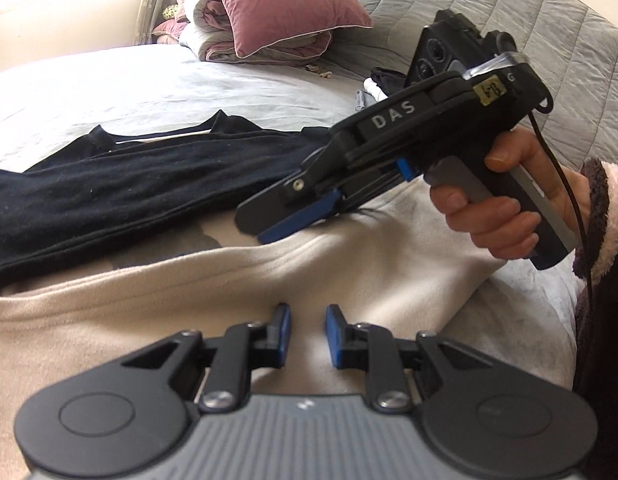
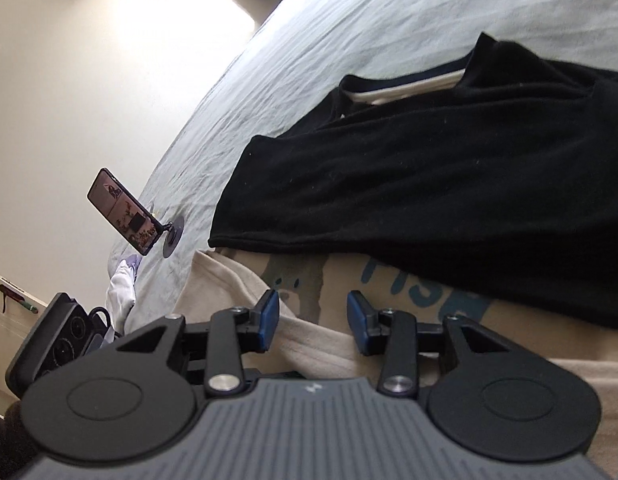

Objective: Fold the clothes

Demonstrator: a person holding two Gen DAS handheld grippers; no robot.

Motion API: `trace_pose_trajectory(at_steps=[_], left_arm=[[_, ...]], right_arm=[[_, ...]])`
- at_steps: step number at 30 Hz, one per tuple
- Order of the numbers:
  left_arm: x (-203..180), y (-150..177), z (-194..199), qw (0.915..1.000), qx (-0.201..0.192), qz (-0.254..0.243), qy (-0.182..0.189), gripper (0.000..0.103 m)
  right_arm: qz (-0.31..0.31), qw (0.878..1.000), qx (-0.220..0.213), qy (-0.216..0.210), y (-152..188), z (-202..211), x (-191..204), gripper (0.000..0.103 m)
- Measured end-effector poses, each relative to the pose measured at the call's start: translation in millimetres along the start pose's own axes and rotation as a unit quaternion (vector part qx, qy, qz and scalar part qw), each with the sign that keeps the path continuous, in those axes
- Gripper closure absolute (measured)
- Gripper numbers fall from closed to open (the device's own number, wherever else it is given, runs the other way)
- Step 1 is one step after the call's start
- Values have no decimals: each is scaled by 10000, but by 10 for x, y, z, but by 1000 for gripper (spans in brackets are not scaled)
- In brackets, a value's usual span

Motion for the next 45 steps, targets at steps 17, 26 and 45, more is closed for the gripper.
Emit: trace_pose_trajectory(at_steps=[17, 26, 45], left_arm=[[103, -91, 130, 9993, 159, 282, 193, 82], [615, -274, 332, 9966, 64, -122, -813, 69], [348, -31, 205, 9796, 408, -1175, -1578, 88]], right_arm=[[845, 9920, -87, 930, 159, 427, 213, 59], [1983, 9558, 168, 2164, 366, 455, 211, 56], [3085, 8877, 347, 3400, 688, 119, 369, 82]])
Point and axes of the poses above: each gripper's, at about its wrist camera, not at the fingertips, and z roughly against the way its jaws point, x to its left, y to its underside, the point moved 4 cm from there along -z, roughly the way its jaws point, and after that the axes turned 10 degrees about x, right-handed, at the moved point
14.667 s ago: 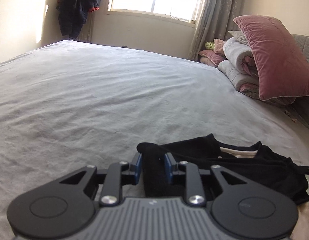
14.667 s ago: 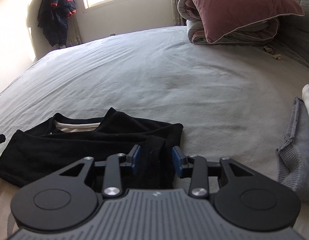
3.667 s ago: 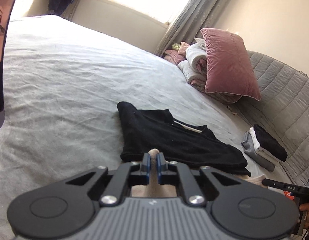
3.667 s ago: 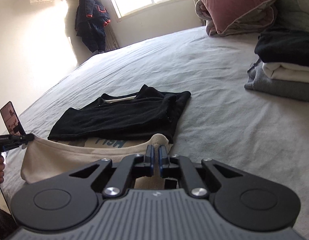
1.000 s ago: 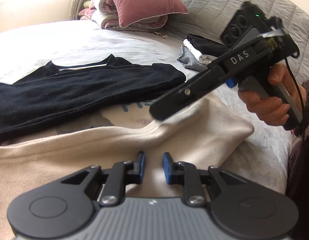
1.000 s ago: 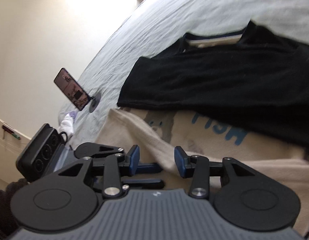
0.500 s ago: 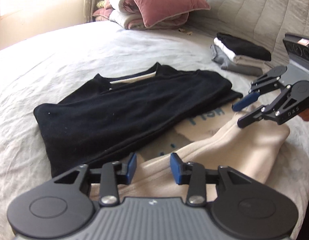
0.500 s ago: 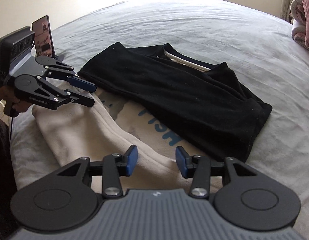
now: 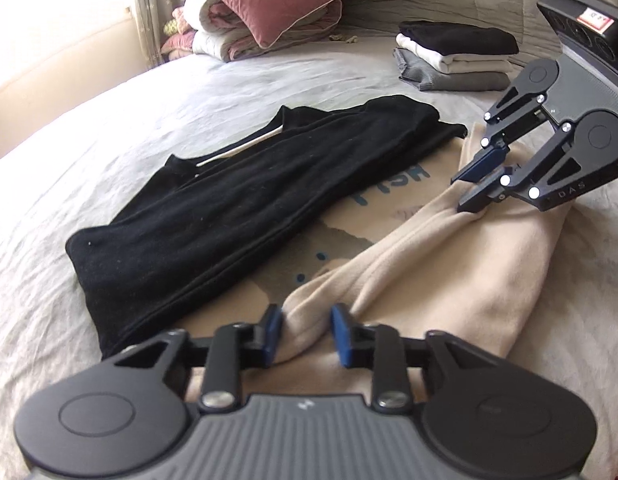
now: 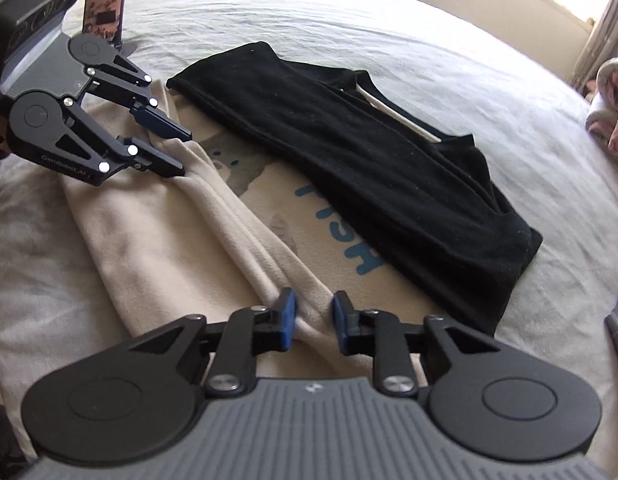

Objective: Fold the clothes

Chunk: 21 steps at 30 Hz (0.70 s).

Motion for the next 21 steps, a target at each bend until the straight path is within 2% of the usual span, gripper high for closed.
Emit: trace_pose_trajectory(at_steps=[3, 6, 10, 13, 15, 17, 19, 21], left_arm=[[-119, 54, 96, 9988, -264, -90, -394, 96], [-198, 116, 216, 9957, -627, -65, -684, 96], [-278, 149, 310, 9891, -1001, -156, -1065, 96], [-300, 99, 246, 9860, -1014, -162, -1317, 95], [-306, 60, 128, 9859, -791, -193, -1464, 87], [-312, 36, 50, 9845, -620, -259, -1619, 84], [-286, 15, 94, 9834, -615, -207, -1695, 78], [-183, 30, 202, 9826, -663, 50, -1734, 65]], right_arm=[[99, 9987, -298, 406, 72, 81, 115, 89], [189, 9941, -646, 852, 151, 177, 228, 90], [378, 9812, -1109, 1536, 232, 288, 352, 91], [439, 9766, -1099, 1794, 229, 206, 374, 91], [509, 9725, -992, 2043, 209, 72, 365, 89], [539, 9686, -812, 2289, 201, -41, 322, 86], [483, 9681, -792, 2326, 191, -24, 275, 83], [332, 9689, -866, 2295, 206, 78, 211, 81]])
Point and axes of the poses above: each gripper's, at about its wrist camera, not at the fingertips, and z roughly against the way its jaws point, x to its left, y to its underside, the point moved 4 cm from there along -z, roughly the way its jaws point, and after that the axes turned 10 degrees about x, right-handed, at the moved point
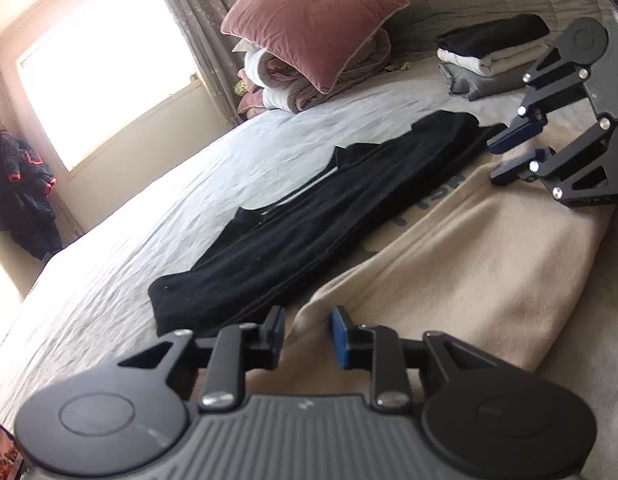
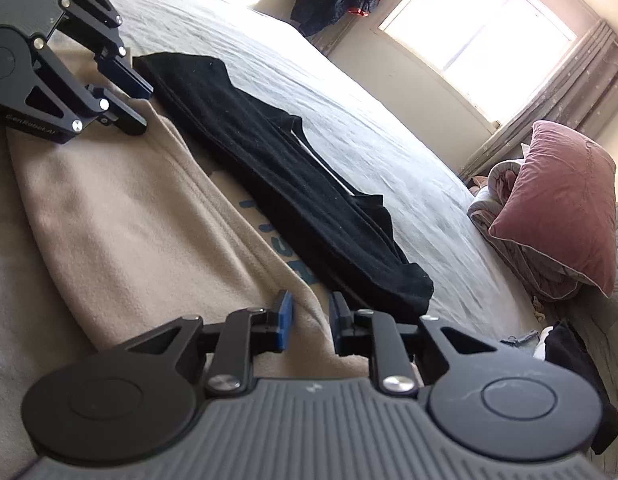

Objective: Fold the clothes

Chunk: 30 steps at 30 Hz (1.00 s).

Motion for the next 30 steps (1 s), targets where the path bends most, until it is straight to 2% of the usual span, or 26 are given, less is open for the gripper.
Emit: trace_pose_trajectory(at_steps=[2, 5, 9, 11, 13, 15, 16, 17, 18, 19, 22, 24, 26, 28, 30], left_arm=[[149, 17, 54, 9996, 30, 284, -64, 59], [467, 137, 56, 9950, 304, 933, -168, 58], [848, 357, 9, 9765, 618, 2058, 147, 57], [939, 422, -35, 9653, 675, 2476, 476, 59], [972, 445, -77, 9559, 675, 2749, 777, 68], [973, 448, -125, 9473, 700, 2950, 1033, 87], [965, 442, -132, 9451, 697, 3008, 1068, 92], [954, 435, -127, 9445, 668, 3049, 1024, 96], [941, 426, -109, 9455, 617, 3063, 921, 97], [925, 413, -75, 9483, 534, 3039, 741, 97], [846, 397, -26, 9591, 488, 2764, 361, 97], [784, 445, -121, 9648, 704, 2523, 228, 97], [754, 445, -134, 9678, 714, 2410, 158, 96], [788, 417, -78, 9669, 688, 2452, 138, 91], [881, 404, 20, 9634, 688, 2586, 142, 65]], right_arm=[[-220, 9998, -19, 30, 20, 42, -134, 75], [-683, 9976, 139, -6, 90, 24, -359, 71], [-1661, 9845, 413, -391, 224, -12, -648, 66], [-2282, 9691, 532, -767, 314, -29, -763, 66], [-2909, 9478, 600, -1158, 390, -65, -877, 66], [-3414, 9266, 620, -1453, 444, -92, -931, 66], [-3632, 9161, 628, -1579, 466, -100, -949, 67], [-3787, 9082, 629, -1670, 480, -108, -961, 80], [-3868, 9038, 625, -1721, 481, -117, -968, 88], [-3931, 9012, 611, -1718, 483, -114, -971, 91], [-3825, 9151, 611, -1125, 477, -103, -964, 102], [-3699, 9221, 753, -851, 515, -175, -939, 102], [-3782, 9178, 781, -927, 550, -180, -968, 99], [-3876, 9127, 768, -1041, 571, -146, -1013, 87], [-3854, 9120, 696, -1220, 567, -37, -1037, 75]])
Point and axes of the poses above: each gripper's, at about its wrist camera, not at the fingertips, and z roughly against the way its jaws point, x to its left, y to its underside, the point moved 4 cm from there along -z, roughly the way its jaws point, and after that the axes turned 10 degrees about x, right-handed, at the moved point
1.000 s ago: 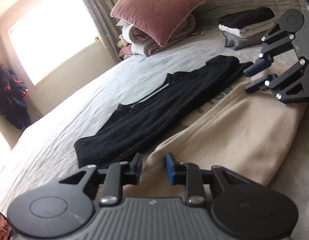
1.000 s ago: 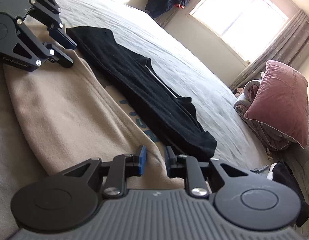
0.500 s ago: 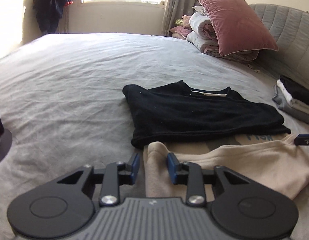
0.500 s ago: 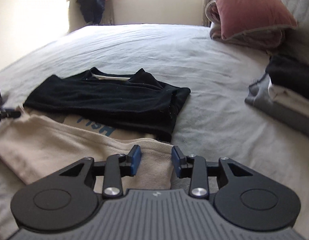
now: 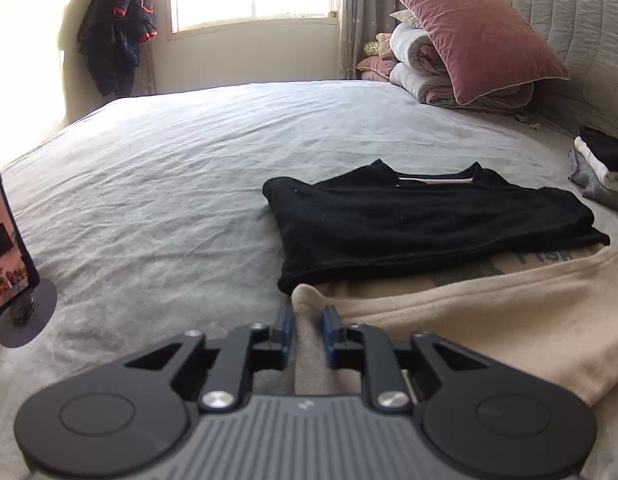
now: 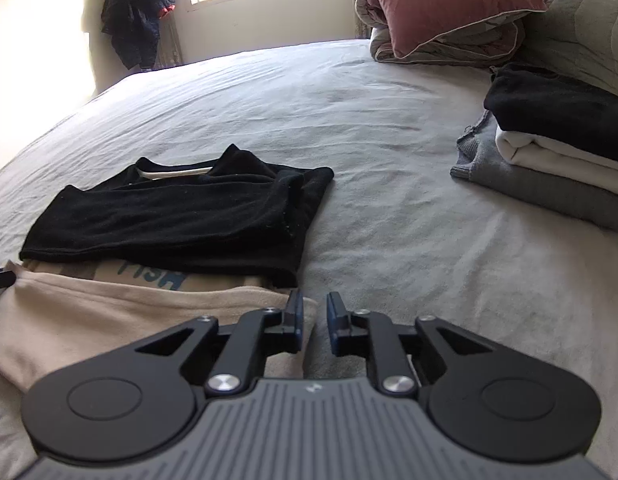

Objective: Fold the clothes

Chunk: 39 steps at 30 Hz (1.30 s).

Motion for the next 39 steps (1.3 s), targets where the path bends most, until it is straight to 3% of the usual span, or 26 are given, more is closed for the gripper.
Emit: trace_pose_trajectory(at_steps=[1, 2, 6, 10, 13, 15, 17, 21, 28, 32, 34, 35, 36, 37, 39], left_arm=[[43, -17, 56, 10000, -6, 73, 48, 60], [92, -29, 117, 9998, -21, 151, 150, 58], [256, -32, 349, 9976, 1, 313, 620, 52], [344, 161, 352, 9896, 632, 541, 1172, 49], [477, 306, 306, 9755, 1117, 1039, 1587, 49], [582, 376, 295, 9610, 1343, 1350, 2003, 46], [679, 436, 259, 9425, 1573, 1668, 2431, 43], [754, 540, 140, 9019, 1994, 2191, 3143, 45], [653, 627, 2, 8751, 2016, 2573, 3570, 45], [570, 603, -65, 8670, 1896, 2756, 3693, 45], [518, 580, -86, 8688, 1875, 2724, 3686, 48], [508, 578, -93, 8701, 1901, 2703, 3657, 61], [503, 582, -106, 8694, 1936, 2719, 3643, 86], [504, 595, -127, 8661, 1985, 2785, 3646, 88], [510, 612, -156, 8598, 2051, 2903, 3666, 89]], right_arm=[[37, 9999, -10, -103, 8, 61, 8, 61], [104, 9998, -33, -186, 18, 123, 24, 58], [455, 9978, -43, -479, 104, 327, 107, 58], [689, 9960, 158, -545, 288, 425, 123, 58], [578, 9951, 433, -677, 394, 458, 32, 58], [334, 9931, 646, -921, 430, 466, -70, 55], [7, 9868, 942, -1317, 463, 449, -172, 46], [-913, 9592, 1613, -2133, 560, 302, -335, 46], [-2166, 9159, 1694, -2926, 614, 129, -452, 46], [-2464, 9061, 1544, -3073, 553, 59, -441, 46], [-2469, 9075, 1503, -3048, 512, 32, -405, 47], [-2470, 9092, 1495, -3001, 497, 20, -389, 55], [-2488, 9112, 1497, -2923, 488, 11, -378, 62], [-2506, 9123, 1532, -2853, 482, -7, -369, 84], [-2557, 9100, 1575, -2859, 470, -26, -363, 87]])
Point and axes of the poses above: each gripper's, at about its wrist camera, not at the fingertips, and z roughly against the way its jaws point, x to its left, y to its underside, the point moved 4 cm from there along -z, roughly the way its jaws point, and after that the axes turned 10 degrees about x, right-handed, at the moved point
